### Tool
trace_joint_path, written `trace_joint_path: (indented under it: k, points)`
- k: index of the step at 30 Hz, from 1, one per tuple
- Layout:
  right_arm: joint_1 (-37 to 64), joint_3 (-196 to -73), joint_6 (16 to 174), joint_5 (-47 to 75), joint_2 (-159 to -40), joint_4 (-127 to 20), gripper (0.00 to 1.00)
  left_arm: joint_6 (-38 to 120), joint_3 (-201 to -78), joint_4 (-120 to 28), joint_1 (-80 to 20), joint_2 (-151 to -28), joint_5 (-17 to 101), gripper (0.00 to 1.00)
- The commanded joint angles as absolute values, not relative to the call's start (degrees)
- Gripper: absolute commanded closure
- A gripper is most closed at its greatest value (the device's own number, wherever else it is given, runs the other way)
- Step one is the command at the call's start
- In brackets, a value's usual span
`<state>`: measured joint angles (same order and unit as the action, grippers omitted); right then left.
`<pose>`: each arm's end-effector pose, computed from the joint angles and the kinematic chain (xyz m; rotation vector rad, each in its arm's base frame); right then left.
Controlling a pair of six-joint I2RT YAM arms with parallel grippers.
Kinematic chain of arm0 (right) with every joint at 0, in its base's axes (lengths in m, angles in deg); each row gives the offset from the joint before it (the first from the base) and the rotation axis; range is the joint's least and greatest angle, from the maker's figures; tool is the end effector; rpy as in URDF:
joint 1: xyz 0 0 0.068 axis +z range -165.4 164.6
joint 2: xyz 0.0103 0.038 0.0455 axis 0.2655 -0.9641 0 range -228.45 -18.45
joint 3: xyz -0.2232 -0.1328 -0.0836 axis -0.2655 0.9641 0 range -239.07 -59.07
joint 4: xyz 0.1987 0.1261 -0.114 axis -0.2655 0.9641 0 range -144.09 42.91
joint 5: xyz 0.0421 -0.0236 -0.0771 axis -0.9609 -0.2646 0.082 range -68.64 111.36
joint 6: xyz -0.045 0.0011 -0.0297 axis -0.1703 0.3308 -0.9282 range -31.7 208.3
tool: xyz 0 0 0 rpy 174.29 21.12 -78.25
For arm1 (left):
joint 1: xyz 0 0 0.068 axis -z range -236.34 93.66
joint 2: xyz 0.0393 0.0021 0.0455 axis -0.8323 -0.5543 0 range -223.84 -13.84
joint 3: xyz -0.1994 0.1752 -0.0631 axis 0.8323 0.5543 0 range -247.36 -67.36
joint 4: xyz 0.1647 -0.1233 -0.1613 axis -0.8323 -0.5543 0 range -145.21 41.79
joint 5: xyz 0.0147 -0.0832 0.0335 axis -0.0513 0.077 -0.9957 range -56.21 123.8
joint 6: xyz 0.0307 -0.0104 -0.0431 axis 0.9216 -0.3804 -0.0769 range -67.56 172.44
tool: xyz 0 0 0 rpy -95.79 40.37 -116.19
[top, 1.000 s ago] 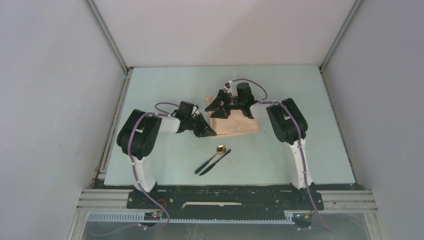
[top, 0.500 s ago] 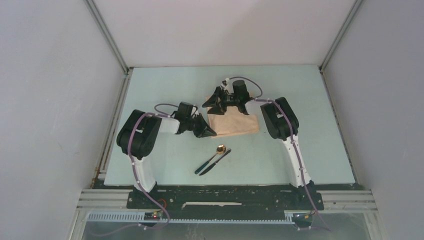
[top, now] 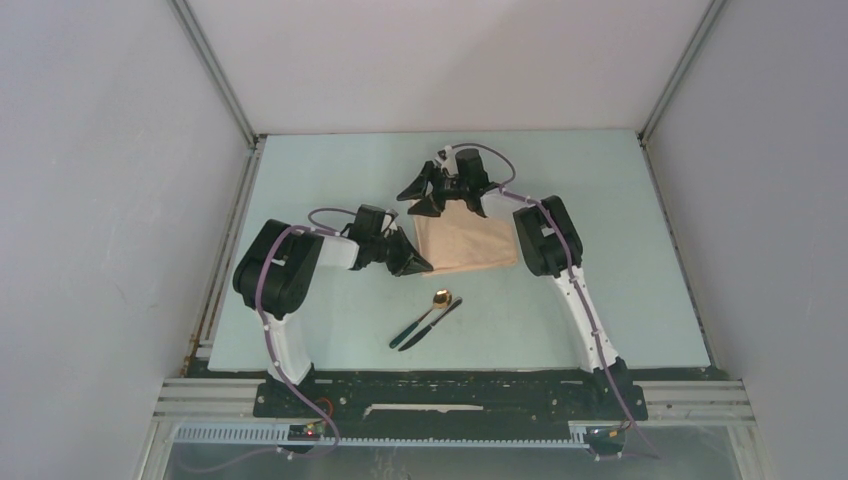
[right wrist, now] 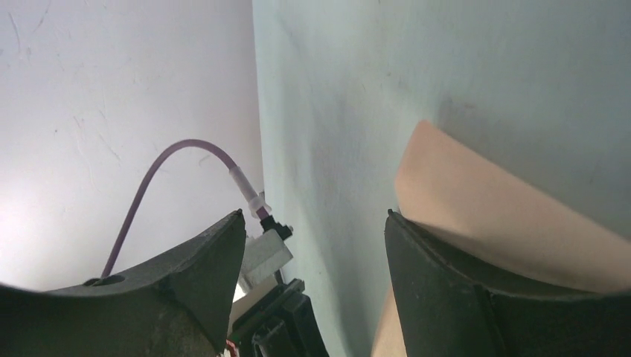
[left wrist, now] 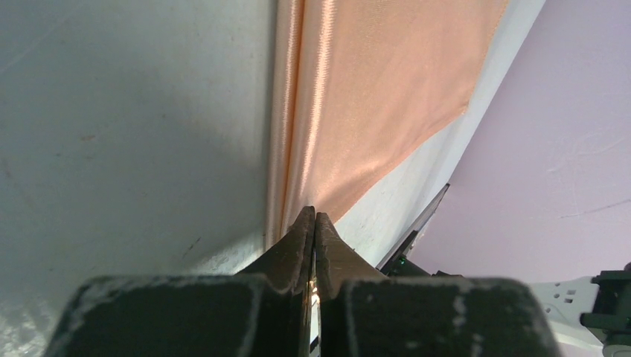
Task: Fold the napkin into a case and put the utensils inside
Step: Smooth out the square-folded napkin at the center of the board.
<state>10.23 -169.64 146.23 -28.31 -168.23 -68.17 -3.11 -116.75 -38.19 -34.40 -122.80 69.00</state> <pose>0.4966 0.2684 0.0968 -0.0098 2.3236 1.7135 0.3156 -0.1493 0.1039 -0.4744 2.6522 -1.2794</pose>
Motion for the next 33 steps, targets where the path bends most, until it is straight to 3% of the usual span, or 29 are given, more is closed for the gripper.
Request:
trace_joint_path:
  k: [1, 9, 16, 23, 25, 33]
  points:
    - [9.48, -175.52, 147.93, -25.88, -172.72, -64.91, 0.23, -2.48, -114.91, -40.66, -34.71, -122.53, 66.26, 0.95]
    - [8.53, -187.10, 150.73, -24.26, -179.34, -61.37, 0.23, -2.76, -114.38, -40.00, -34.70, -122.81, 66.62, 0.96]
    - [7.57, -204.39, 156.43, -22.59, -189.10, -59.38, 0.21, -2.99, -114.79, -40.13, -34.72, -122.80, 67.41, 0.94]
    - [5.00, -209.17, 155.69, -23.92, -184.17, -63.02, 0.18, -3.96, -115.29, -39.63, -34.89, -121.45, 68.10, 0.82]
    - [3.61, -207.62, 153.42, -25.72, -177.67, -61.13, 0.18, -4.07, -115.93, -40.36, -34.95, -119.67, 68.05, 0.77]
    - [-3.50, -176.97, 136.93, -33.55, -152.90, -49.17, 0.16, -4.60, -120.87, -43.65, -34.98, -112.85, 69.73, 0.58]
